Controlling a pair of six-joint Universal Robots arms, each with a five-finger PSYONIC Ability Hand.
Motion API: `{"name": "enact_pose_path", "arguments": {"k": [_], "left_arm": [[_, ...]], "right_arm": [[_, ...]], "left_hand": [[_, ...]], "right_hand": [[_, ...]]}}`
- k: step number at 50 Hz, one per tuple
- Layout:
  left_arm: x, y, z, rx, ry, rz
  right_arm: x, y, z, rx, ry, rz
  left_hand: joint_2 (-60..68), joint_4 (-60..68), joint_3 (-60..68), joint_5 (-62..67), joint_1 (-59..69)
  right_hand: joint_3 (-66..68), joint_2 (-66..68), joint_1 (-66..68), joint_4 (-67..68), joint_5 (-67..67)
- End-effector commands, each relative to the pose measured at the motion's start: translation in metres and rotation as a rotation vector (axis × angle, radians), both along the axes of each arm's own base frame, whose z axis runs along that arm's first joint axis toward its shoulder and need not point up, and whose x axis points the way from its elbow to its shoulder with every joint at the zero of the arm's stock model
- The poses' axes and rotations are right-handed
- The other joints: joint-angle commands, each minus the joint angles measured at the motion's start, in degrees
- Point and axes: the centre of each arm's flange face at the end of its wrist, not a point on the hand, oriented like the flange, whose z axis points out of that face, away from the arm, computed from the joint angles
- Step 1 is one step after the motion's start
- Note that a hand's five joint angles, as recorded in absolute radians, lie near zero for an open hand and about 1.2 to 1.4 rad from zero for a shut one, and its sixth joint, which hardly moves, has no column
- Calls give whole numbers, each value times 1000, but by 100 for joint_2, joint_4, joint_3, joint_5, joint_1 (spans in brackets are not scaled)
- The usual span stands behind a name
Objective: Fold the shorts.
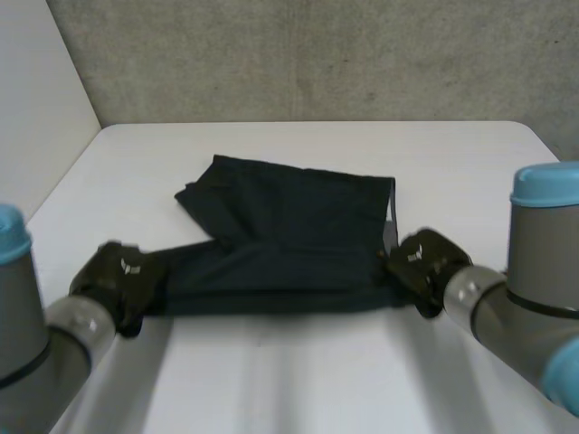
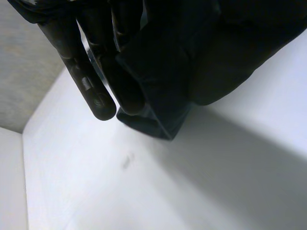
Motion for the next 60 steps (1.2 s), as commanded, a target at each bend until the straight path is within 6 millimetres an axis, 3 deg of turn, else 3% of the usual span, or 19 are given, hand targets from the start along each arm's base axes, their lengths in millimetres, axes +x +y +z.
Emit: {"name": "enact_pose_path", "arguments": {"k": [1, 3, 6, 7, 9, 14, 19, 22, 33, 38, 42, 44, 49, 56, 60], "left_arm": [[18, 44, -17, 87, -273, -147], [17, 42, -19, 71, -263, -147], [14, 36, -18, 35, -230, -141], [13, 31, -17, 5, -214, -137], [9, 29, -14, -35, -199, -140], [-1, 2, 20, -253, -111, -116], [-15, -18, 43, -399, -20, -150], [-25, -36, 40, -423, 55, -216], [-40, -119, -14, -259, 265, -234], [-46, -145, -45, -208, 254, -222], [-47, -163, -58, -204, 249, -211], [-46, -166, -61, -202, 250, -208], [-48, -174, -61, -213, 255, -195], [-36, -177, -58, -243, 190, -35], [-25, -166, -69, -177, 118, 51]], "right_arm": [[-28, 43, 3, 135, 231, 102], [-29, 42, 3, 129, 226, 99], [-29, 37, -2, 100, 197, 74], [-29, 37, -4, 94, 189, 70], [-28, 38, -11, 81, 164, 60], [-28, 36, -22, 50, 123, 36], [-28, 38, -31, 19, 99, 31], [-28, 39, -35, 2, 92, 31], [-27, 36, -40, -33, 56, 14], [-27, 37, -41, -13, 13, -4], [-26, 38, -42, 3, -5, 7], [-25, 39, -42, 6, -9, 15], [-25, 39, -43, 0, -11, 15], [-25, 39, -43, -2, -11, 14], [-25, 39, -43, -1, -13, 16]], "left_hand": [[1130, 1110, 1163, 1432, 1466], [1049, 1028, 1082, 1351, 1385], [-694, -714, -661, -392, -358], [-3033, -3053, -3000, -2731, -2696], [-4783, -4803, -4750, -4480, -4446], [-5428, -5448, -5395, -5126, -5092], [-5294, -5314, -5261, -4992, -4958], [-4959, -4979, -4926, -4656, -4622], [-3831, -3851, -3798, -3528, -3494], [-3814, -3834, -3781, -3511, -3477], [-3579, -3600, -3546, -3277, -3243], [-3260, -3281, -3227, -2958, -2924], [1124, 1104, 1157, 1426, 1460], [1130, 1110, 1163, 1432, 1466], [1130, 1110, 1163, 1432, 1466]], "right_hand": [[1202, 1286, 2498, 1164, 1335], [1202, 1286, 2498, 1164, 1335], [1202, 1286, 2498, 1164, 1335], [1202, 1286, 2498, 1164, 1335], [1202, 1286, 2498, 1164, 1335], [1202, 1286, 2498, 1164, 1335], [1202, 1286, 2498, 1164, 1335], [1202, 1286, 2498, 1164, 1335], [1202, 1286, 2498, 1164, 1335], [1202, 1286, 2498, 1164, 1335], [1202, 1286, 2498, 1164, 1335], [1202, 1286, 2498, 1164, 1335], [1202, 1286, 2498, 1164, 1335], [1202, 1286, 2498, 1164, 1335], [1202, 1286, 2498, 1164, 1335]]}}
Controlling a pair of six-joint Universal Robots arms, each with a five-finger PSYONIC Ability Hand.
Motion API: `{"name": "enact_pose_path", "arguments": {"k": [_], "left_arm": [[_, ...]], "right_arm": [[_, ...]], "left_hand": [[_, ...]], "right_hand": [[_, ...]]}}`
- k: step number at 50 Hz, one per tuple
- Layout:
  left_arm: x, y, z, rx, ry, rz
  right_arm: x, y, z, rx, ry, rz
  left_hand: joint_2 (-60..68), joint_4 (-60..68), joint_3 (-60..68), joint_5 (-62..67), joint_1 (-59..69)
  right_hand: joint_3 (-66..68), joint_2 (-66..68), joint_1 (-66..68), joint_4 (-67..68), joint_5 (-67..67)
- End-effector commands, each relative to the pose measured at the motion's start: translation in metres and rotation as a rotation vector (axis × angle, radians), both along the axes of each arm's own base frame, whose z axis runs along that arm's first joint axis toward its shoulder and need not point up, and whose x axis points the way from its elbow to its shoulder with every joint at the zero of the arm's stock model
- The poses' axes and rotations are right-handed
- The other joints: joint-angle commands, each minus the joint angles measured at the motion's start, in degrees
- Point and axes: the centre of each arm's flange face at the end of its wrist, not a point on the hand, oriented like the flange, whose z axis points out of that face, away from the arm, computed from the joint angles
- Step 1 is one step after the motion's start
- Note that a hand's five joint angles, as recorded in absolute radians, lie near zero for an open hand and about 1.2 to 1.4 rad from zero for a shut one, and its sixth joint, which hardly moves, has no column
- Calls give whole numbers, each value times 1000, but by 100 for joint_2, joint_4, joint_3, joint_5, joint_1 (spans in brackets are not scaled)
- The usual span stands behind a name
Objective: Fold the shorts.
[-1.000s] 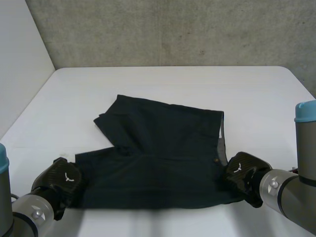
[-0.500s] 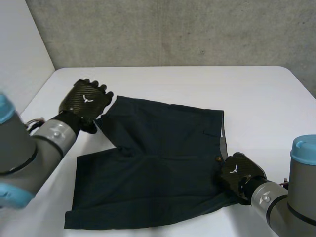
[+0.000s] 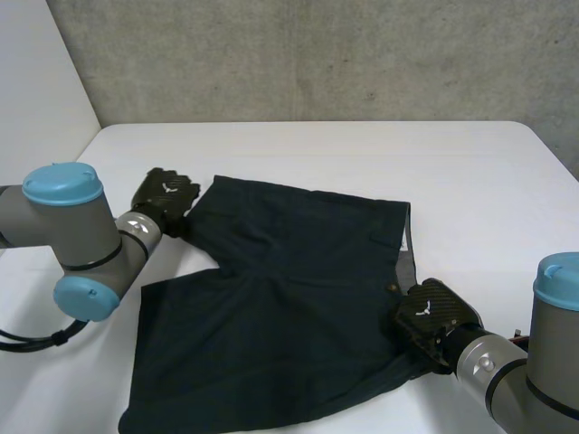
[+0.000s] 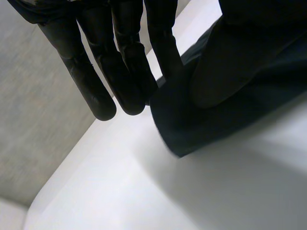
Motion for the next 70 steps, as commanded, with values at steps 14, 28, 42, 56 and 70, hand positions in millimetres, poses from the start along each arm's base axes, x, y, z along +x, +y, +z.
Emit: {"name": "enact_pose_path", "arguments": {"k": [14, 28, 42, 56, 70], "left_arm": [[12, 45, -17, 205, -156, 123], [24, 88, 73, 82, 79, 164], [47, 219, 72, 339, 49, 82], [50, 252, 30, 454, -23, 42], [48, 233, 2, 440, -58, 134]], "right_arm": [[0, 1, 0, 3, -1, 0], [3, -3, 6, 39, -108, -58], [-3, -33, 13, 101, -374, -233], [-11, -49, 17, 108, -475, -296], [-11, -45, 15, 129, -459, -275]], "left_hand": [[-4226, -4242, -4189, -3881, -3916], [-4226, -4242, -4189, -3881, -3916], [-4074, -4090, -4037, -3730, -3765], [-4091, -4107, -4054, -3747, -3782], [-3555, -3571, -3517, -3210, -3245]], "right_hand": [[1202, 1286, 2364, 1164, 1335], [1202, 1286, 2364, 1164, 1335], [1202, 1286, 2364, 1164, 1335], [1202, 1286, 2364, 1164, 1335], [1202, 1286, 2364, 1164, 1335]]}}
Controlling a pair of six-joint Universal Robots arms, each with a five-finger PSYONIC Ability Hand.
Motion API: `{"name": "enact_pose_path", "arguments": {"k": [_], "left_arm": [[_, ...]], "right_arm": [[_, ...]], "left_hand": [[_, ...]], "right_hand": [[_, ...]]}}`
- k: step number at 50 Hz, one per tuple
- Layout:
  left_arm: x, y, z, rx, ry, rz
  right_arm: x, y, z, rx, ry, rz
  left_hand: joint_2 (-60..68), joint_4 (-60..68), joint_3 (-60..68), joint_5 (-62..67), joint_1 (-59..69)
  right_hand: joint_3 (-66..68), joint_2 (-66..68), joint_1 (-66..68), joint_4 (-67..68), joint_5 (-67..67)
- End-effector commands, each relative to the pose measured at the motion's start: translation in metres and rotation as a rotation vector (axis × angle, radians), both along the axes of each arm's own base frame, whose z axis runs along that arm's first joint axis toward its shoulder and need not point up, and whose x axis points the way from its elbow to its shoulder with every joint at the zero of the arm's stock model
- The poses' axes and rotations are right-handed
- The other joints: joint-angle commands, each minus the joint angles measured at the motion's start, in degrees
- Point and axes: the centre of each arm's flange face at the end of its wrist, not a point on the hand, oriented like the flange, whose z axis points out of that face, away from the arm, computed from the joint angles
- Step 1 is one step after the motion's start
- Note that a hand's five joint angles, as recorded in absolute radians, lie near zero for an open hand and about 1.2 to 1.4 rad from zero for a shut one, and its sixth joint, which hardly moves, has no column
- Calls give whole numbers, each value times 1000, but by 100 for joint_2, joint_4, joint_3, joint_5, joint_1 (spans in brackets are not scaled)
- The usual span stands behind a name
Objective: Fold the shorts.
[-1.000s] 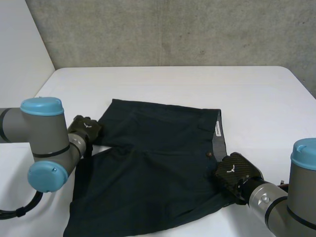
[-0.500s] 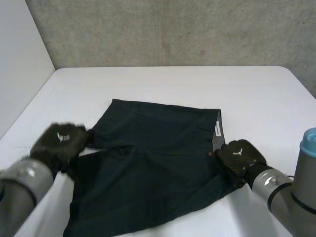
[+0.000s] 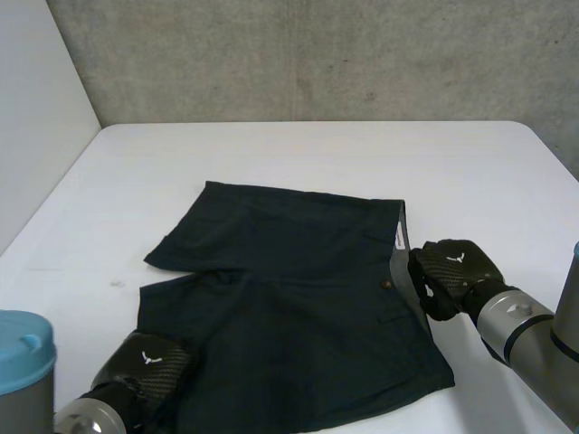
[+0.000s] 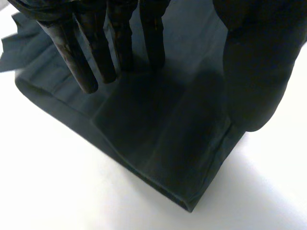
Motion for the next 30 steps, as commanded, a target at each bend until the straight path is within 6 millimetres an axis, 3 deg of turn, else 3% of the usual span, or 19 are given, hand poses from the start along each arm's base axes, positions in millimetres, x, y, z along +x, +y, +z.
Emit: {"name": "enact_pose_path", "arguments": {"k": [1, 2, 4, 9, 18, 30], "left_arm": [[2, -11, -6, -64, -30, 76], [2, -11, -4, -79, -27, 81], [2, -10, 4, -112, -12, 80], [3, -5, 8, -129, 0, 74], [10, 8, 10, -139, 2, 66], [13, 11, 3, -118, -11, 66]], "right_arm": [[1, 6, 0, 15, 22, 42], [3, 12, 0, 16, 39, 81], [5, 19, 4, 1, 62, 132], [6, 39, 19, -60, 118, 266], [1, 68, 6, -20, 172, 365], [-13, 71, -12, -6, 224, 373]], "left_hand": [[909, 959, 875, 951, 872], [960, 1010, 926, 1002, 923], [960, 1010, 926, 1002, 923], [960, 1010, 926, 1002, 923], [944, 994, 909, 986, 907], [960, 1010, 926, 1002, 923]], "right_hand": [[425, 509, 1472, 388, 558], [-1081, -997, -35, -1119, -948], [-1868, -1784, -821, -1905, -1735], [-2039, -1954, -992, -2076, -1906], [-3451, -3367, -2404, -3488, -3318], [-3721, -3636, -2674, -3758, -3588]]}}
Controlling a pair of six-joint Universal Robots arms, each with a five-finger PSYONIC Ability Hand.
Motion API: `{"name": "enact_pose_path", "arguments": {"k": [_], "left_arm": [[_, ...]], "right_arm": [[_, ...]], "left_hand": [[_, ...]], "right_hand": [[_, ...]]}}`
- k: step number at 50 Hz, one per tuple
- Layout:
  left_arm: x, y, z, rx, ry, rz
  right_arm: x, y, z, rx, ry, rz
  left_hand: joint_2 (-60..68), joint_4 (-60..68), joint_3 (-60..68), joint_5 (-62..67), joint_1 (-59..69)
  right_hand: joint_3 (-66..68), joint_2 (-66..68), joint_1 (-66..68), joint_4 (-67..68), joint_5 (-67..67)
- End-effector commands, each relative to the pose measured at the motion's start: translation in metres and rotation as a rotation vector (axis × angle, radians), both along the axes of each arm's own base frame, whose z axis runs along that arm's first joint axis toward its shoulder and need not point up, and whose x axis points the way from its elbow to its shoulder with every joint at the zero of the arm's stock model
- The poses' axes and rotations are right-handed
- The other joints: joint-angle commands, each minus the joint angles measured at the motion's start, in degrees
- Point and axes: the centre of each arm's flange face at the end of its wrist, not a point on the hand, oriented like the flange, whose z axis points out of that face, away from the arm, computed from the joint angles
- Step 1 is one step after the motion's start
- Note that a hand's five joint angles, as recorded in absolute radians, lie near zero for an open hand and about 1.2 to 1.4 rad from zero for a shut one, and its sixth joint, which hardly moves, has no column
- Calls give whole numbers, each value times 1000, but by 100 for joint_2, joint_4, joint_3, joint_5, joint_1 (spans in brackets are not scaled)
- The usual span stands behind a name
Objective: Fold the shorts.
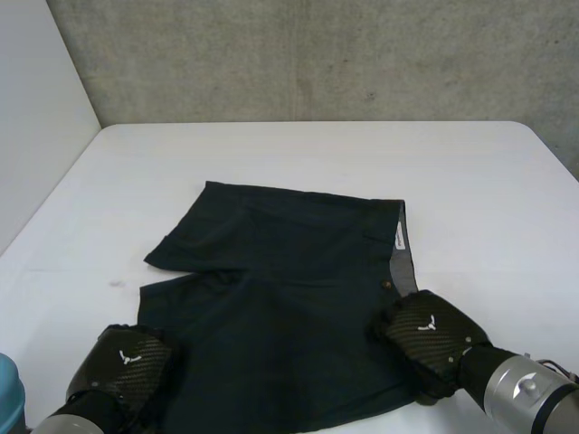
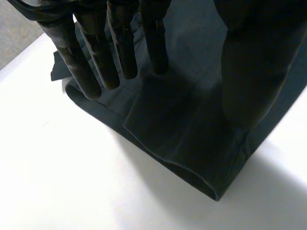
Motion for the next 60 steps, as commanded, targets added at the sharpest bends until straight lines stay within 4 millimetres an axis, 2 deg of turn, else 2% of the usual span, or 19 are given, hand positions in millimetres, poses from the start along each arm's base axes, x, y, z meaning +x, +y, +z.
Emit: {"name": "enact_pose_path", "arguments": {"k": [1, 10, 14, 16, 17, 19, 25, 28, 31, 35, 40, 43, 46, 51, 54, 56, 57, 58, 60], "left_arm": [[1, 2, -5, 10, -8, -5], [0, 1, -16, 44, -31, -7], [0, 2, -22, 66, -44, -12], [0, 2, -24, 67, -47, -11], [-1, 1, -24, 64, -45, -13], [-1, 1, -22, 55, -42, -13], [-2, 0, -8, -2, -18, -20], [-1, 5, -1, -23, -53, -55], [1, 15, 5, -32, -119, -116], [3, 31, 13, -32, -215, -211], [-2, 22, 27, -97, -230, -227], [-10, 9, 38, -145, -214, -220], [-23, -15, 47, -211, -181, -202], [-54, -79, 61, -369, -104, -146], [-67, -105, 60, -419, -84, -131], [-83, -137, 57, -483, -70, -116], [-87, -145, 54, -494, -72, -113], [-92, -161, 45, -508, -83, -104], [-97, -182, 33, -524, -106, -94]], "right_arm": [[-9, -3, -9, -4, 23, -8], [-10, -6, -11, -27, 20, -12], [-9, -7, -14, -41, 15, -16], [-9, -8, -18, -32, 19, -19], [-9, -9, -18, -29, 19, -22], [-10, -9, -19, -20, 17, -27], [-11, -6, -16, 3, 32, -26], [-12, 2, -5, 61, 51, -23], [-16, 10, 14, 113, 88, -9], [-30, 12, 33, 159, 178, -8], [-38, 3, 47, 125, 236, 19], [-37, -13, 53, 106, 186, -36], [-35, -33, 54, 98, 129, -93], [-15, -79, 58, 40, 34, -179], [-7, -91, 60, -5, 23, -203], [11, -104, 58, -55, 11, -206], [20, -110, 56, -74, 3, -208], [22, -113, 54, -78, 1, -216], [28, -126, 50, -108, -16, -241]], "left_hand": [[450, 477, 509, 471, 471], [617, 644, 676, 638, 638], [1440, 1467, 1499, 1461, 1461], [2311, 2338, 2371, 2332, 2332], [4015, 4042, 4075, 4037, 4036], [5036, 5063, 5095, 5057, 5057], [5040, 5067, 5099, 5061, 5061], [5040, 5067, 5099, 5061, 5061], [5040, 5067, 5099, 5061, 5061], [5040, 5067, 5099, 5061, 5061], [5040, 5067, 5099, 5061, 5061], [5040, 5067, 5099, 5061, 5061], [5040, 5067, 5099, 5061, 5061], [5040, 5067, 5099, 5061, 5061], [5040, 5067, 5099, 5061, 5061], [5040, 5067, 5099, 5061, 5061], [5040, 5067, 5099, 5061, 5061], [5040, 5067, 5099, 5061, 5061], [5040, 5067, 5099, 5061, 5061]], "right_hand": [[104, 64, 378, 83, 78], [523, 483, 797, 502, 497], [2488, 2448, 2762, 2467, 2462], [5032, 4992, 5306, 5011, 5006], [5044, 5003, 5317, 5022, 5017], [5044, 5003, 5317, 5022, 5017], [5044, 5003, 5317, 5022, 5017], [5044, 5003, 5317, 5022, 5017], [5044, 5003, 5317, 5022, 5017], [5044, 5003, 5317, 5022, 5017], [5044, 5003, 5317, 5022, 5017], [5044, 5003, 5317, 5022, 5017], [5044, 5003, 5317, 5022, 5017], [5044, 5003, 5317, 5022, 5017], [5044, 5003, 5317, 5022, 5017], [5044, 5003, 5317, 5022, 5017], [5044, 5003, 5317, 5022, 5017], [5044, 5003, 5317, 5022, 5017], [5044, 5003, 5317, 5022, 5017]]}}
